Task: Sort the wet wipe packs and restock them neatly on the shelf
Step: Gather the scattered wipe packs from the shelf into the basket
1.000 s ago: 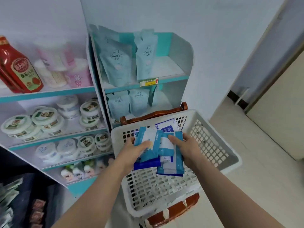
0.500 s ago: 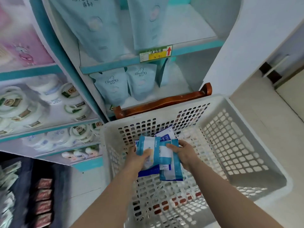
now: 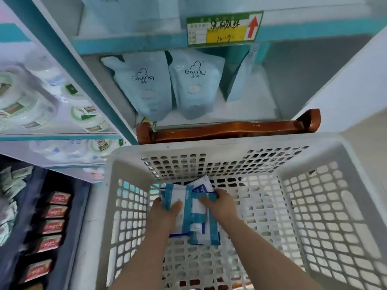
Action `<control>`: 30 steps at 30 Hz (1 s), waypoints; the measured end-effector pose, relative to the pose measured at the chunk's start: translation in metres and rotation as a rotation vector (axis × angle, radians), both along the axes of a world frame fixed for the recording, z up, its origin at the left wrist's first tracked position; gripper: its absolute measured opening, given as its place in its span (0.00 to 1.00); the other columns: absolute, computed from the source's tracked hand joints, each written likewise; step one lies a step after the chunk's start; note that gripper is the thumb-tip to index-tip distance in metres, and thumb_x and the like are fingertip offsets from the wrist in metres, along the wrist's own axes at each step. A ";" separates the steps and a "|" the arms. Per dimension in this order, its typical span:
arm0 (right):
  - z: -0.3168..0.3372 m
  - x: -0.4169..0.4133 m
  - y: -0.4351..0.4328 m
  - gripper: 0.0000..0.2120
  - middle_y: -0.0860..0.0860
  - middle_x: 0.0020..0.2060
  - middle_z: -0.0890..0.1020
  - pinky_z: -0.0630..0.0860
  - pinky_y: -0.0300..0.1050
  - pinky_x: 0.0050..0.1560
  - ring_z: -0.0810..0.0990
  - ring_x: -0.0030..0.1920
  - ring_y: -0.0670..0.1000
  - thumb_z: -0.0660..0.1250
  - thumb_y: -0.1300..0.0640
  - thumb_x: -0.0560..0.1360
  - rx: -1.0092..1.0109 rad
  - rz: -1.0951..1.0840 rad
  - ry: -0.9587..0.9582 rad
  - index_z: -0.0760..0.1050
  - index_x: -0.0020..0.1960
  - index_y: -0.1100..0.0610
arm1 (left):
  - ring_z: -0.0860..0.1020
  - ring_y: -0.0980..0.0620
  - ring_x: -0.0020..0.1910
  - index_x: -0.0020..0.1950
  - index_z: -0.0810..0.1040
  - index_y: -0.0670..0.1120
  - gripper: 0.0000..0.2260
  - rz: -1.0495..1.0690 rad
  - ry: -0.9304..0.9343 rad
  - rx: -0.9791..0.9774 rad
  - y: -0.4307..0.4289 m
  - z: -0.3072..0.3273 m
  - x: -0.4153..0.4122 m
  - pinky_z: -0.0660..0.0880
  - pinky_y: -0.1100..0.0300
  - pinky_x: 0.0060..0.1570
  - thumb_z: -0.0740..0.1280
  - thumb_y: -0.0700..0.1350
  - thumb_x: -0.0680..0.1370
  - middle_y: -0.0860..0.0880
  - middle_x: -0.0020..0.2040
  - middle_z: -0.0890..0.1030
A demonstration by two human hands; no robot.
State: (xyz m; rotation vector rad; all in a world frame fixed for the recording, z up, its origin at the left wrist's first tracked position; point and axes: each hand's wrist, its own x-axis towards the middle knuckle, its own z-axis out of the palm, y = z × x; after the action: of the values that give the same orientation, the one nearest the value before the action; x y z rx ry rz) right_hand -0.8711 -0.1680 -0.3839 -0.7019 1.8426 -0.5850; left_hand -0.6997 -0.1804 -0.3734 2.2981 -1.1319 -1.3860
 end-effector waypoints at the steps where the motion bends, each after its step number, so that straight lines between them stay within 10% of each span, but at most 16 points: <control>1: 0.004 0.001 0.000 0.13 0.54 0.47 0.82 0.79 0.48 0.44 0.81 0.47 0.55 0.73 0.50 0.71 -0.031 0.092 0.103 0.78 0.50 0.56 | 0.79 0.44 0.50 0.60 0.75 0.45 0.21 -0.058 -0.083 -0.051 0.002 0.003 -0.001 0.77 0.50 0.52 0.71 0.55 0.72 0.45 0.53 0.81; 12: 0.156 0.033 -0.012 0.22 0.50 0.68 0.74 0.64 0.40 0.67 0.71 0.67 0.49 0.62 0.45 0.79 -0.489 0.711 0.497 0.71 0.69 0.54 | 0.80 0.48 0.42 0.49 0.80 0.50 0.11 -0.543 -0.670 -0.638 0.004 0.152 0.019 0.76 0.55 0.39 0.60 0.52 0.75 0.51 0.45 0.82; 16: 0.226 0.074 -0.020 0.23 0.49 0.69 0.72 0.59 0.41 0.70 0.68 0.69 0.49 0.61 0.45 0.79 -0.685 0.845 0.565 0.69 0.71 0.53 | 0.79 0.46 0.30 0.40 0.83 0.47 0.07 -0.430 -0.828 -0.793 0.021 0.226 0.066 0.75 0.55 0.28 0.69 0.48 0.68 0.49 0.34 0.81; 30: 0.370 0.399 -0.004 0.19 0.52 0.60 0.80 0.71 0.46 0.60 0.76 0.61 0.53 0.65 0.49 0.77 -1.213 1.073 0.423 0.75 0.65 0.56 | 0.80 0.44 0.41 0.47 0.81 0.49 0.14 0.070 -1.060 -0.806 0.116 0.357 0.370 0.77 0.53 0.38 0.61 0.55 0.75 0.50 0.41 0.83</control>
State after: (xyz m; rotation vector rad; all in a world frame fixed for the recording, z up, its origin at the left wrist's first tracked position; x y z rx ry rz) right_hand -0.4723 -0.1715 -0.0135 -2.5266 0.9732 -0.7868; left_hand -0.3301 -0.0639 -0.0166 2.2768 -1.4219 0.4502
